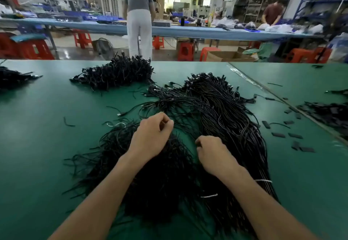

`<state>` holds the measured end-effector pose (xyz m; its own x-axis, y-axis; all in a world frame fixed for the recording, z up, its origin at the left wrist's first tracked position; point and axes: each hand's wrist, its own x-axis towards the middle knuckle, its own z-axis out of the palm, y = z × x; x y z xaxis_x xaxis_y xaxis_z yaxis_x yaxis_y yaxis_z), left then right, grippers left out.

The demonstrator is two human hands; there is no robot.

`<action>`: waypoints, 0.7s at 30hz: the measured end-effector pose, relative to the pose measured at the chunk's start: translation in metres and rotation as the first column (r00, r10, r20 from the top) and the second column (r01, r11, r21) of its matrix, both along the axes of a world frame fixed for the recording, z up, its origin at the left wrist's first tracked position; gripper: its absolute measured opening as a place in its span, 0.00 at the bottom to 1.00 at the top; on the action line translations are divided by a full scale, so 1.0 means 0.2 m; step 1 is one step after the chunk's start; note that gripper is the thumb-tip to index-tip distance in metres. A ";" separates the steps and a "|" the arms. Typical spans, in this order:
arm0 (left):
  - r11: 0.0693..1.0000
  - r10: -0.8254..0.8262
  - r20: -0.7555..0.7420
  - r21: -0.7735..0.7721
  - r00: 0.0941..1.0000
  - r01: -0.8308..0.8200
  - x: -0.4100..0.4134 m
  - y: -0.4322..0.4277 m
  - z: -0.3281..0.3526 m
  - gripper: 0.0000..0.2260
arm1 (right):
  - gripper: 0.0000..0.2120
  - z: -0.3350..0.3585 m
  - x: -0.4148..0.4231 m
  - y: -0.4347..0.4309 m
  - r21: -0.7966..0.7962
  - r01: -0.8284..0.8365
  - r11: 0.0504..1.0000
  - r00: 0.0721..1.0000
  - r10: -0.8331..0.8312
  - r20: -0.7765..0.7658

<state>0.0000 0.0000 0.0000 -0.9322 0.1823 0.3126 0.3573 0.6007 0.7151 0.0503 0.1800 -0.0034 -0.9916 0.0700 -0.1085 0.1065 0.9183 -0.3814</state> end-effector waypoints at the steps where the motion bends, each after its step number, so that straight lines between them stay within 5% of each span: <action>1: 0.999 0.020 0.006 -0.032 1.000 -0.020 -0.01 0.00 -0.03 0.10 | 0.07 -0.03 -0.02 -0.03 0.097 0.015 0.995 1.000 -0.018 0.025; 4: 0.991 0.097 0.016 -0.098 0.995 -0.095 -0.04 0.02 -0.15 0.10 | 0.04 -0.14 -0.05 -0.08 0.212 0.064 0.975 0.998 -0.066 0.006; 8: 0.996 0.076 0.081 0.048 0.994 -0.080 -0.08 -0.02 -0.23 0.11 | 0.02 -0.20 -0.09 -0.05 0.126 0.147 0.981 0.986 -0.135 -0.099; 16: 0.999 0.045 -0.017 -0.014 0.999 -0.045 -0.01 -0.05 -0.12 0.11 | 0.08 -0.17 -0.13 0.09 -0.224 0.169 0.960 0.983 -0.180 -0.031; 21: 0.993 0.108 -0.161 -0.024 0.981 -0.113 0.02 -0.10 0.01 0.12 | 0.09 -0.06 -0.18 0.14 -0.624 0.238 0.744 0.957 -0.290 0.019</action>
